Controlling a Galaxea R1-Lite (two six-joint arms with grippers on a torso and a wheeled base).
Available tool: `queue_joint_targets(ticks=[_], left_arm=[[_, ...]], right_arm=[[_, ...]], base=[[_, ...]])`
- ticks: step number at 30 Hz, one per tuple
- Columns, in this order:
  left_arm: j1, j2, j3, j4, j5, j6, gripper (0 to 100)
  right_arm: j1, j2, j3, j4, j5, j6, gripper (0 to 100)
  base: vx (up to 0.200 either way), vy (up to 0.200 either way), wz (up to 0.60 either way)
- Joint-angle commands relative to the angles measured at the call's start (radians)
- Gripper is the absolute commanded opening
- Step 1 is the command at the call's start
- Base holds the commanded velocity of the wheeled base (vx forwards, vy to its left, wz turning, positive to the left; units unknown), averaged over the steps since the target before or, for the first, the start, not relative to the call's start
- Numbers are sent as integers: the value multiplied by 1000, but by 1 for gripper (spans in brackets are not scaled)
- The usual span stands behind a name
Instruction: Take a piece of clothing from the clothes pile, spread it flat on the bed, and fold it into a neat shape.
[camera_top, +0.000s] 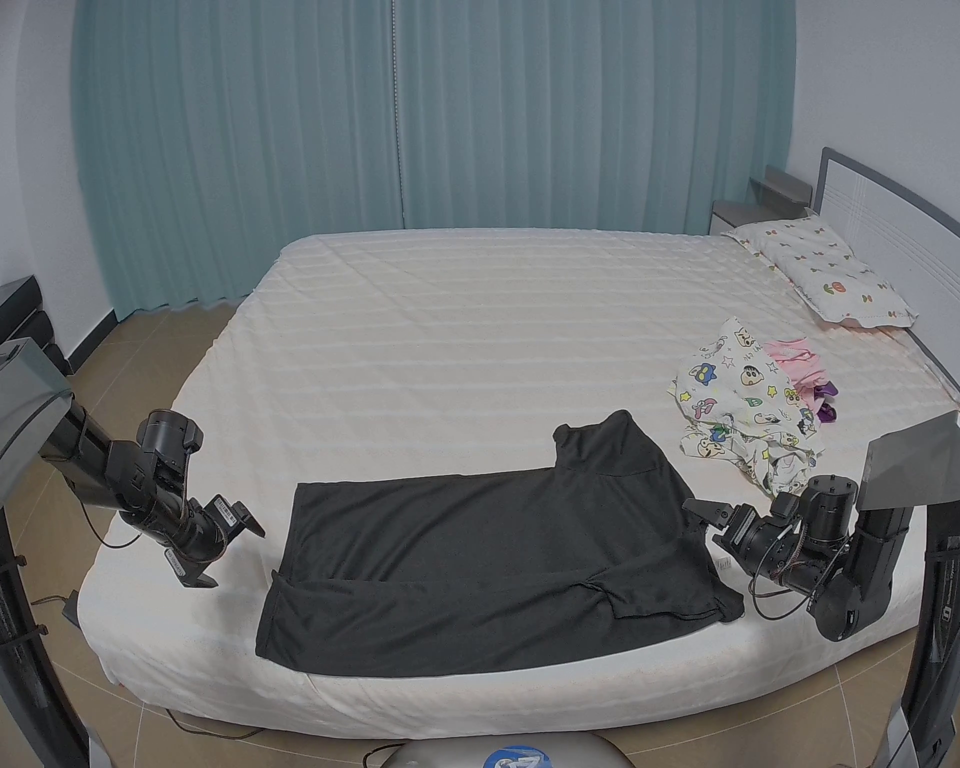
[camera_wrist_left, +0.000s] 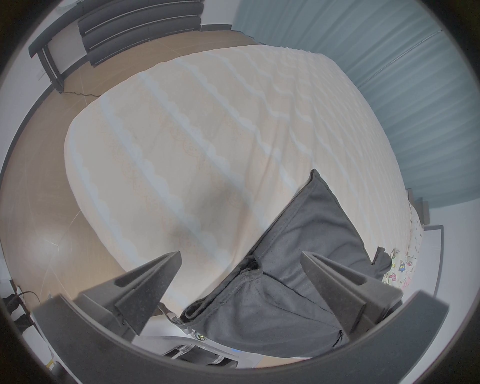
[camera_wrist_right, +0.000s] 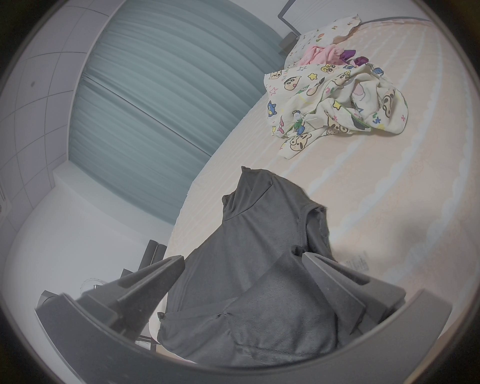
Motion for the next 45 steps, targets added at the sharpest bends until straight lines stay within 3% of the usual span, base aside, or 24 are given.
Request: queue_joint_targets(ticks=[1, 10, 18, 27, 31, 37, 40, 45], left_arm=[[-3, -2, -6, 0, -1, -12, 100], [-35, -2, -7, -3, -1, -45, 100], [-78, 4, -44, -49, 12, -95, 100], [-90, 142, -220, -75, 13, -107, 100], [-89, 234, -328, -72, 8, -75, 100], [-90, 343, -426, -89, -1, 92, 100], [-90, 365, -450, -98, -4, 113, 100], [-89, 369, -450, -155, -107, 126, 100]], right_arm=[[2, 0, -1, -14, 1, 0, 100], [8, 1, 1, -14, 1, 0, 100], [14, 3, 1, -14, -1, -3, 100], [18, 7, -3, -13, -1, -8, 100], [29, 18, -10, -13, -1, -14, 100], [28, 24, -58, 24, -1, -31, 100], [23, 21, -68, 59, -1, -39, 100], [20, 23, -90, 102, -1, -74, 100]], base=[[0, 0, 0], [133, 0, 0], [0, 0, 0], [0, 0, 0], [0, 0, 0], [0, 0, 0], [0, 0, 0], [0, 0, 0]])
